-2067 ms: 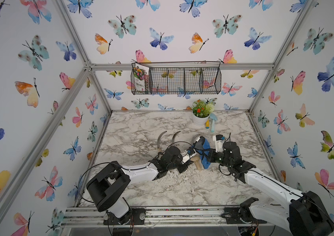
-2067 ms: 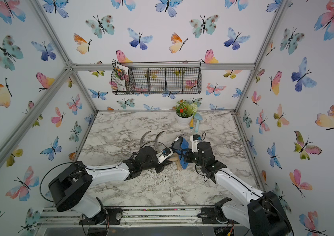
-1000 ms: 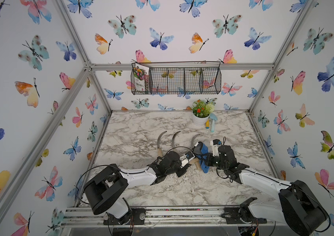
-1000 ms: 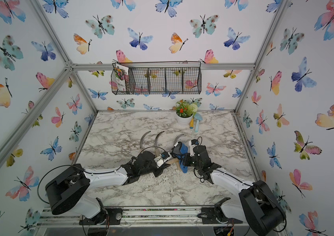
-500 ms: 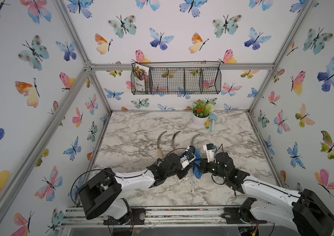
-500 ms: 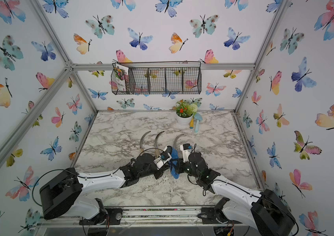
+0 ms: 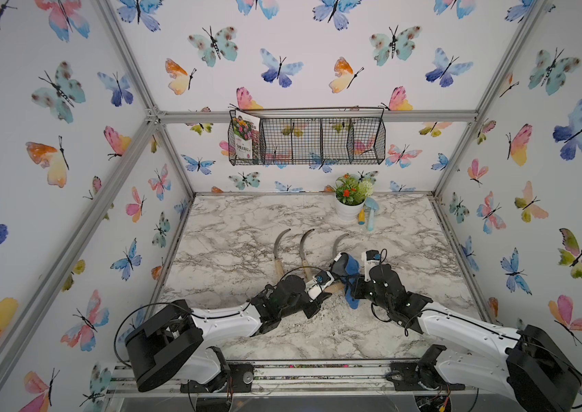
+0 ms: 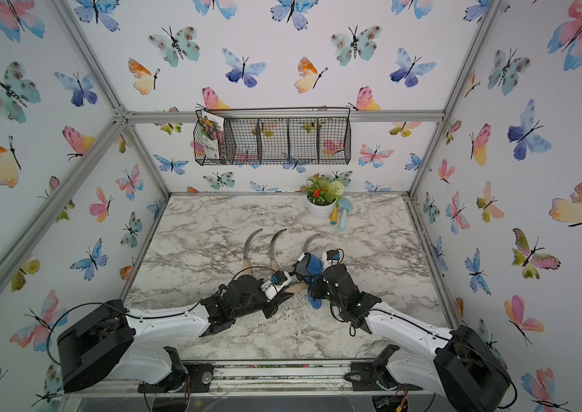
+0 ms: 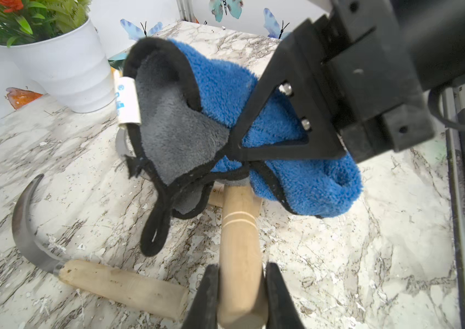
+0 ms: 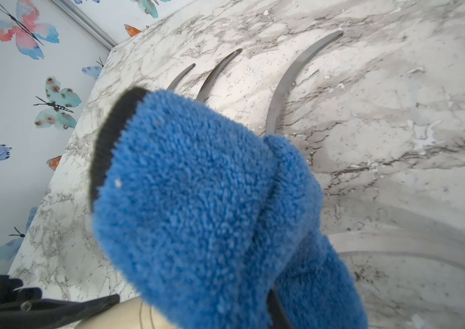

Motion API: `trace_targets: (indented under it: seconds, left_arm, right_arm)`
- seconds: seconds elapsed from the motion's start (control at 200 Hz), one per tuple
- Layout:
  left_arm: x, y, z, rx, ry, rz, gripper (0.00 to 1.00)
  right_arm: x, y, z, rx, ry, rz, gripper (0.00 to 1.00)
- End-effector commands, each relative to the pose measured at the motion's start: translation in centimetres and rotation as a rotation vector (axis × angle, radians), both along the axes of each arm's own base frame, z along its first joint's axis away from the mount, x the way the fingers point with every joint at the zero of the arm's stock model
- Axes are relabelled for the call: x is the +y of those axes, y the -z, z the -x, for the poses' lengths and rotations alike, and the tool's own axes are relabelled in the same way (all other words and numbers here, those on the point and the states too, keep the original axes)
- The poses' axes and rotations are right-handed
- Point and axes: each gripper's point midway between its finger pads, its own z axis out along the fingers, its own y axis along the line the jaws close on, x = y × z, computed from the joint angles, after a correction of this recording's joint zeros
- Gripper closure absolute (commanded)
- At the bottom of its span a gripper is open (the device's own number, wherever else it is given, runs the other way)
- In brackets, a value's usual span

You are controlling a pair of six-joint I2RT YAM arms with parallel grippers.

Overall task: Wipe small sickles with rags
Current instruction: Wipe the small sickle.

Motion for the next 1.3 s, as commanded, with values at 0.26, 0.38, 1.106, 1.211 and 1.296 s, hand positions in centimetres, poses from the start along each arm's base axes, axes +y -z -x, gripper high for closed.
trace_targets:
  seconds: [0.26,0.38,1.106,1.211,1.296]
  left_arm:
    - [-1.5,-3.6,-1.0,-0.079,-0.008,0.106,1.00]
    - [-1.3,-3.7,-1.0,-0.083,-0.015,0.107,1.00]
    - [-1.4,-3.6,-1.0,-0.076,-0.011,0.104,1.00]
    - [-1.5,-3.6,-1.0,-0.076,-0.009,0.104,1.00]
    - [-1.5,-3.6,-1.0,-0.076,-0.009,0.104,1.00]
  right_arm:
    - [3.2,0.7,1.8,0.011,-0.113,-0.020,0.98]
    - [-1.4,2.2,-0.3,0.029,0.037,0.050,0.98]
    - [0.6,1.8,0.5,0.024,-0.048,0.021,0.98]
    - [-2.8,2.6,-0.7,0.046,0.034,0.022,0.98]
    - [-4.2,2.5,-1.0,0.044,0.082,0.045,0.98]
